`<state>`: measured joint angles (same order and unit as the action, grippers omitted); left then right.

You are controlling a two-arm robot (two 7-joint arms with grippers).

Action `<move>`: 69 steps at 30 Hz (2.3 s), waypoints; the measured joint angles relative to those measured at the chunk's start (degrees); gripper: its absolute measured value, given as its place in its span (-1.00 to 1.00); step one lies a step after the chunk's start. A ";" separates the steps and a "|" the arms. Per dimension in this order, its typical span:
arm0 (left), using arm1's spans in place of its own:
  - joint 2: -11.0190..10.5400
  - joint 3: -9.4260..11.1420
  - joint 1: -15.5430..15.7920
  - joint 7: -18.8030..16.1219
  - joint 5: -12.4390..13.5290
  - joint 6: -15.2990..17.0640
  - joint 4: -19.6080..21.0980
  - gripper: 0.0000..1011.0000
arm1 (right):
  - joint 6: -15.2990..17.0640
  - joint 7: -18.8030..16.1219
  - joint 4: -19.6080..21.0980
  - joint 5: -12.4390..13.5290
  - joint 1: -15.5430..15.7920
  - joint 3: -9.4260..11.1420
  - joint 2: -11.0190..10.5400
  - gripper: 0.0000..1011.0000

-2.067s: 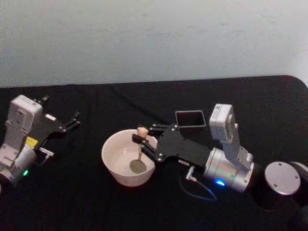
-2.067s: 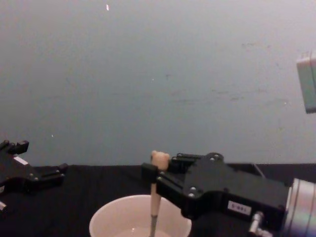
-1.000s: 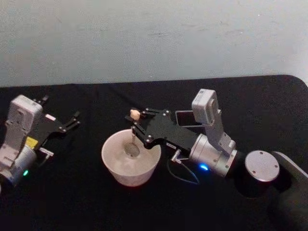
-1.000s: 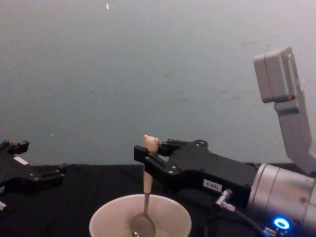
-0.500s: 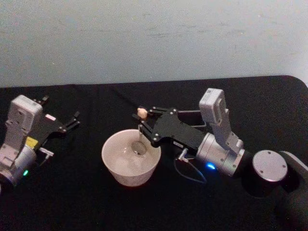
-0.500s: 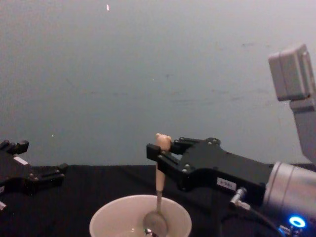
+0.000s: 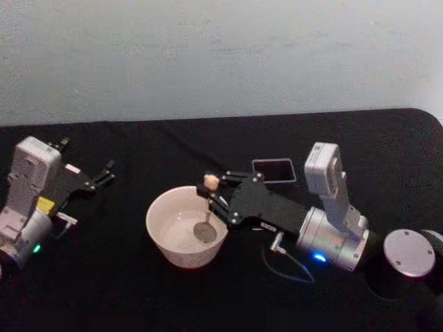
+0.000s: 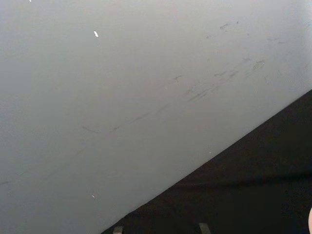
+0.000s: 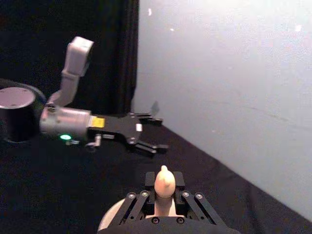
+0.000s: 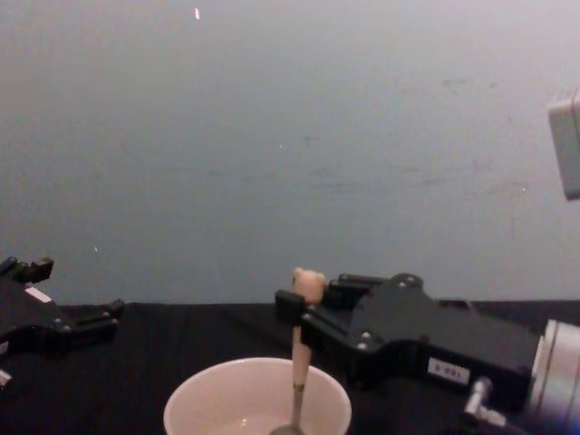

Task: Pick up the stirring spoon with one hand, stir inside the cup, then place it back in its original position.

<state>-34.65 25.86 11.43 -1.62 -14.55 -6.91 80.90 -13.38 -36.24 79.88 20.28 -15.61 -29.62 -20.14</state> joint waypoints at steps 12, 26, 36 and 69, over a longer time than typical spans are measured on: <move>0.00 0.00 0.00 0.00 0.00 0.00 0.00 0.98 | 0.78 -0.42 0.30 0.34 -0.11 -2.69 1.37 -0.58; 0.00 0.00 0.00 0.00 0.00 0.00 0.00 0.98 | -0.08 2.89 -6.32 -1.23 -4.51 -2.64 5.96 -0.58; 0.00 0.00 0.00 0.00 0.00 0.00 0.00 0.98 | -0.34 3.72 -7.83 -1.97 -5.20 -1.34 6.09 -0.58; 0.00 0.00 0.00 0.00 0.00 0.00 0.00 0.98 | 2.12 1.11 0.85 1.01 1.18 0.45 0.25 -0.58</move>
<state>-34.65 25.86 11.44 -1.62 -14.55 -6.90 80.90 -11.27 -35.13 80.73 21.29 -14.42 -29.17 -19.89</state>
